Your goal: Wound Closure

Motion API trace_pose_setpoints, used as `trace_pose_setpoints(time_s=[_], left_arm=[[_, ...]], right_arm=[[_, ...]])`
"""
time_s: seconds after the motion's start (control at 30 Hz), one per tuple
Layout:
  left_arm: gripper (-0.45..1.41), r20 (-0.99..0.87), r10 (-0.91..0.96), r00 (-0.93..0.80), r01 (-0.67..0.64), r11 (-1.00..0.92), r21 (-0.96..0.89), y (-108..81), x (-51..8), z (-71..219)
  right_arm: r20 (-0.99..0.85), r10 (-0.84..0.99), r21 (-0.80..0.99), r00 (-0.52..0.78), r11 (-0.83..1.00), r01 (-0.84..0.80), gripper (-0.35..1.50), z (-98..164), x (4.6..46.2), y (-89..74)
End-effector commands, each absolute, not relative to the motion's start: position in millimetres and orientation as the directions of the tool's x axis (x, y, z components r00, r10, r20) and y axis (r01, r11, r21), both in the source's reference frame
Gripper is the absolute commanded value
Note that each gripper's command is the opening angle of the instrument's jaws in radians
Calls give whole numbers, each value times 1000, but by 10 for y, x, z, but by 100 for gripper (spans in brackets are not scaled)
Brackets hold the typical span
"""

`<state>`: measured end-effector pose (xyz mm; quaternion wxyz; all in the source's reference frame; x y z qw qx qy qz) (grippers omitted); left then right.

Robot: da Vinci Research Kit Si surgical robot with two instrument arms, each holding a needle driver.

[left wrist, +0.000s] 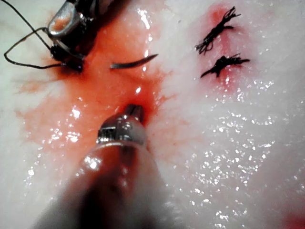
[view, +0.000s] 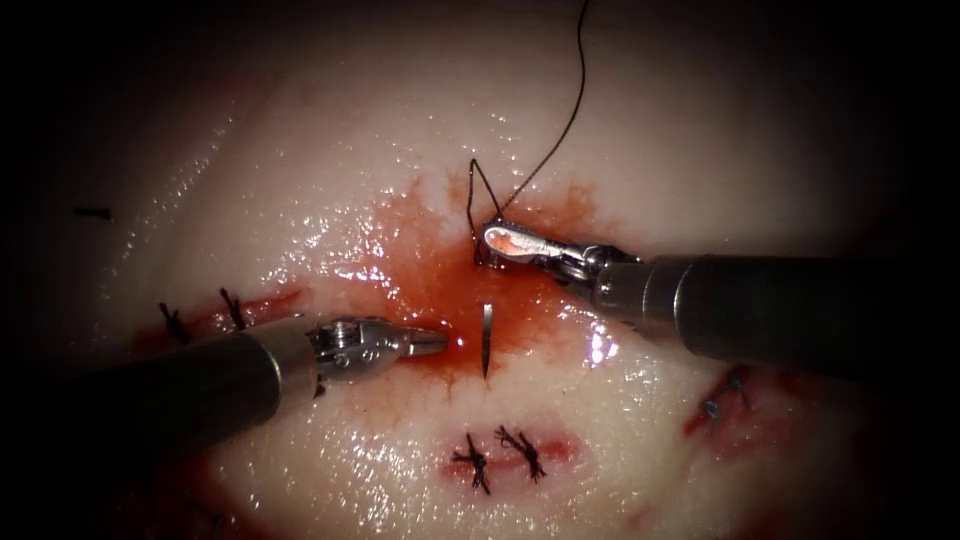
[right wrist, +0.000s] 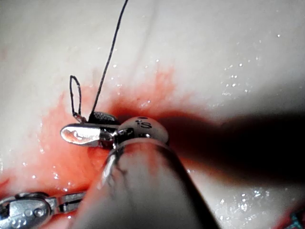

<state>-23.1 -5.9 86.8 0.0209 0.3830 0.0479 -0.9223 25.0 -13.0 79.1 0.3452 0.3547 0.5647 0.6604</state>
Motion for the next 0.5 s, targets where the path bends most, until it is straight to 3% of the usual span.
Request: trace_pose_setpoints(time_s=[0.03, 0.27, 0.43, 0.5], left_arm=[[15, -717, -18, -696, 83, -995, -55, -58, -238, 875], [32, -792, -139, -594, 123, -989, 81, -40, -244, 868], [61, -809, -206, -550, 172, -976, 131, -33, -248, 871], [61, -812, -224, -539, 179, -973, 149, -31, -249, 873]], right_arm=[[43, 869, 991, -493, -100, -90, 121, 799, 247, -126], [14, 915, 987, -402, -77, -141, 125, 809, 232, -114], [8, 921, 987, -388, -70, -146, 125, 816, 220, -108], [8, 922, 987, -386, -70, -146, 125, 819, 214, -106]])
